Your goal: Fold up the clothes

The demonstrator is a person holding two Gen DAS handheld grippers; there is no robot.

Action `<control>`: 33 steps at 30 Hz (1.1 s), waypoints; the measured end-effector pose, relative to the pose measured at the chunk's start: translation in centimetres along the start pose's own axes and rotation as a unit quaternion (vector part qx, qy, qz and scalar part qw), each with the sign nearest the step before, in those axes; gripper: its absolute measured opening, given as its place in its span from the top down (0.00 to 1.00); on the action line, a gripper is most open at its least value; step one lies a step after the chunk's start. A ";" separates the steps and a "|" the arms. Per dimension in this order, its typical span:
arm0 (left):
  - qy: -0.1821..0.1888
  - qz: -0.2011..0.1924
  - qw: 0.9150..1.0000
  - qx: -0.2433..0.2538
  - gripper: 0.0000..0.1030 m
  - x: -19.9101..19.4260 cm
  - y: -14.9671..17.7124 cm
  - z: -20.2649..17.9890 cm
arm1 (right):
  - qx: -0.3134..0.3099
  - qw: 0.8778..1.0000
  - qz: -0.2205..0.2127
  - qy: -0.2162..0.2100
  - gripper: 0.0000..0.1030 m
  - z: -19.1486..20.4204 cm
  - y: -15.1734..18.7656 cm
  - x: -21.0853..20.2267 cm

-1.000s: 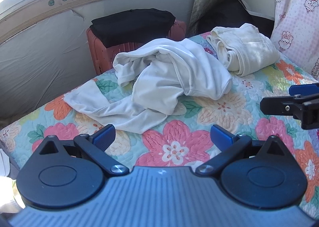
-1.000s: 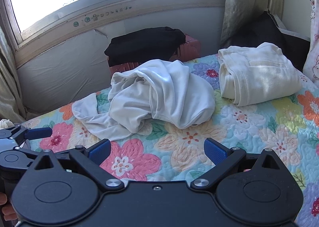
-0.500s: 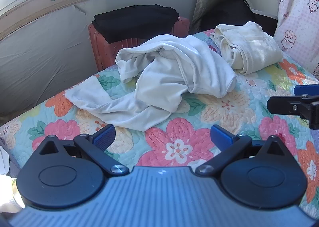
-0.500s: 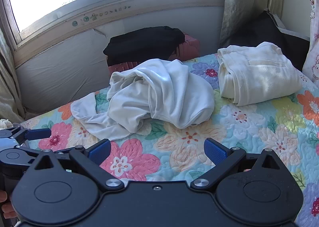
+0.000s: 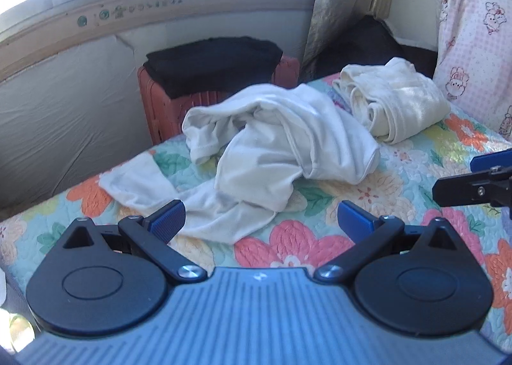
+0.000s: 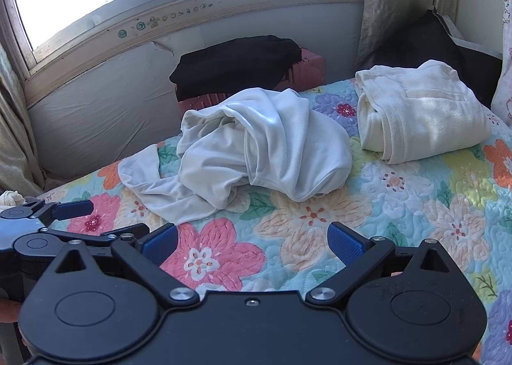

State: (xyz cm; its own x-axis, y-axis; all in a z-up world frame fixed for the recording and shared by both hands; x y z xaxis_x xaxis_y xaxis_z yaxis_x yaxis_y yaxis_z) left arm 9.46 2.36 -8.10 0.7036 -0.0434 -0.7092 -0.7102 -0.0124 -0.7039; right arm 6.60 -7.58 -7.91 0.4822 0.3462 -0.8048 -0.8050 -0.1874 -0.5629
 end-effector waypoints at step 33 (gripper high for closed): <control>0.196 -0.002 0.925 -0.325 0.09 21.2 1.1 6.4 | 0.270 0.956 -0.029 -0.112 0.08 -18.3 -9.8 23.4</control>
State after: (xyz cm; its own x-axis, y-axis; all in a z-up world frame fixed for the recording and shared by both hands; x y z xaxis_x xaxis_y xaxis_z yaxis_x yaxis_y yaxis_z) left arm 23.72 7.81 -24.14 0.7355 -0.3984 -0.5481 -0.6595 -0.6065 -0.4441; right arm 32.10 -14.45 -24.63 0.4942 0.5410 -0.6805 -0.8693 0.3193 -0.3774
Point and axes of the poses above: each gripper's, at about its wrist camera, not at the fingertips, and x roughly the way its jaws point, z to its left, y to its underside, the point moved 10 cm from there along x, roughly the way its jaws point, and after that the axes turned 8 degrees about z, right-handed, at the moved point
